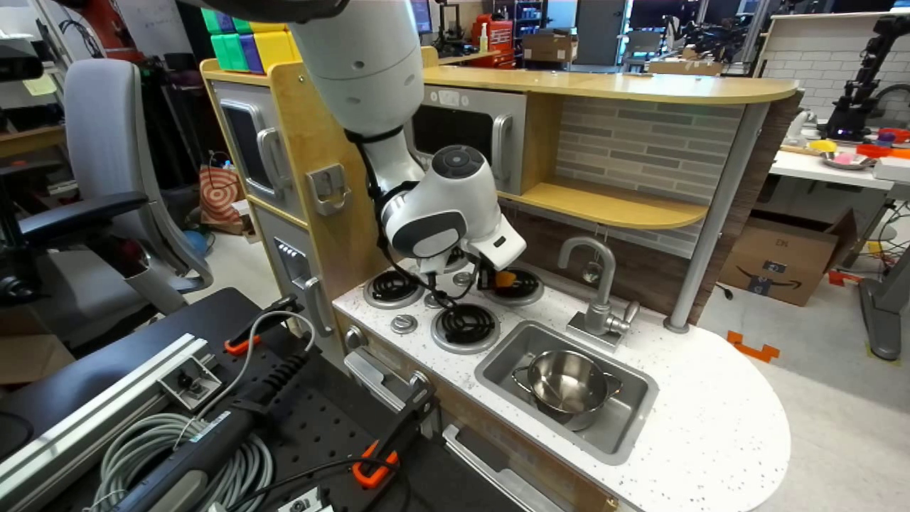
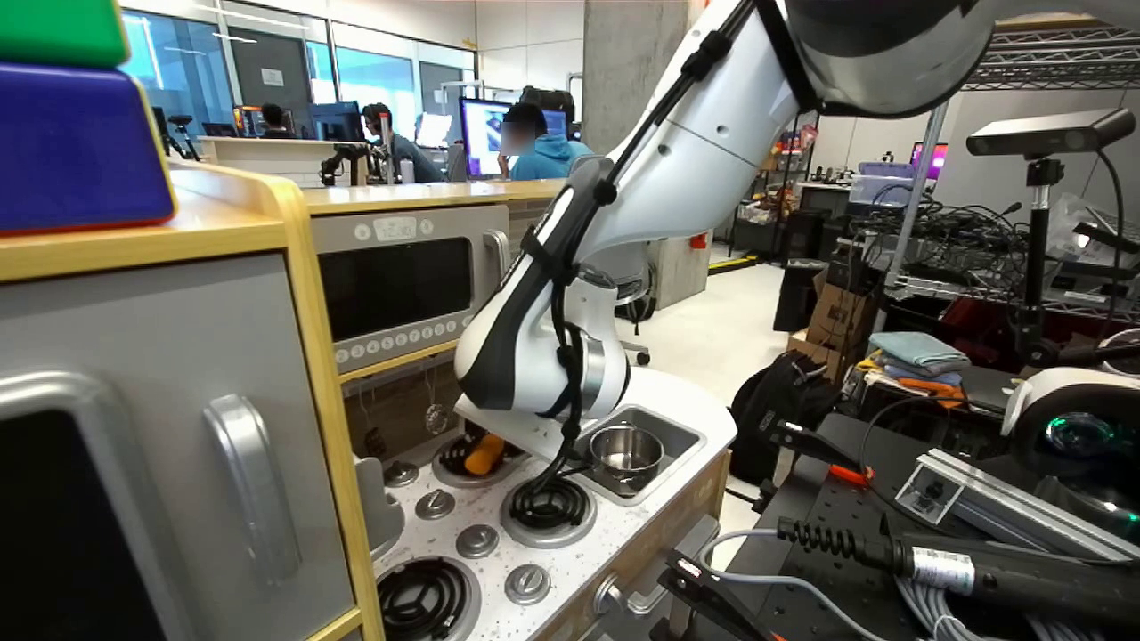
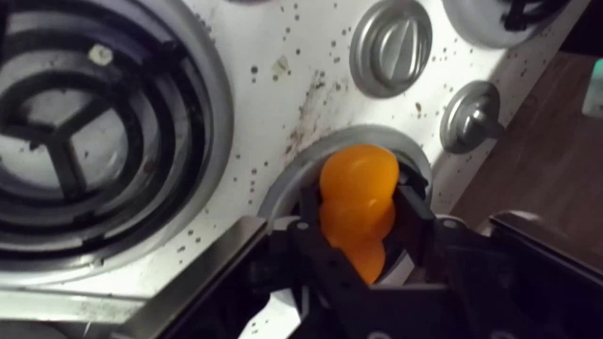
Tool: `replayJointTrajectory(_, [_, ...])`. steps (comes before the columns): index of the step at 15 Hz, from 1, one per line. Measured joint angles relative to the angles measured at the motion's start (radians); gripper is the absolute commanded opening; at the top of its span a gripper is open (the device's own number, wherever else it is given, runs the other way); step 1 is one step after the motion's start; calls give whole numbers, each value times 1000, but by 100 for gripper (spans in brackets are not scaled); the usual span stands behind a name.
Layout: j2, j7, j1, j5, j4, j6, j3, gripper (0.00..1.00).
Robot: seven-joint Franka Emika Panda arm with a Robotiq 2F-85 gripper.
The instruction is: Remove the orange object from the stove and put it inside the silver pot in the sink
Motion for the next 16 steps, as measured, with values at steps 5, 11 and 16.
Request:
replayJointTrajectory(5, [-85,2,-83,22,-86,-1,-10,19])
replayJointTrajectory(11, [-130,49,-108,105,-153,-25,-135,19])
replayJointTrajectory(16, [-130,107,-126,135,-138,-110,-162,19])
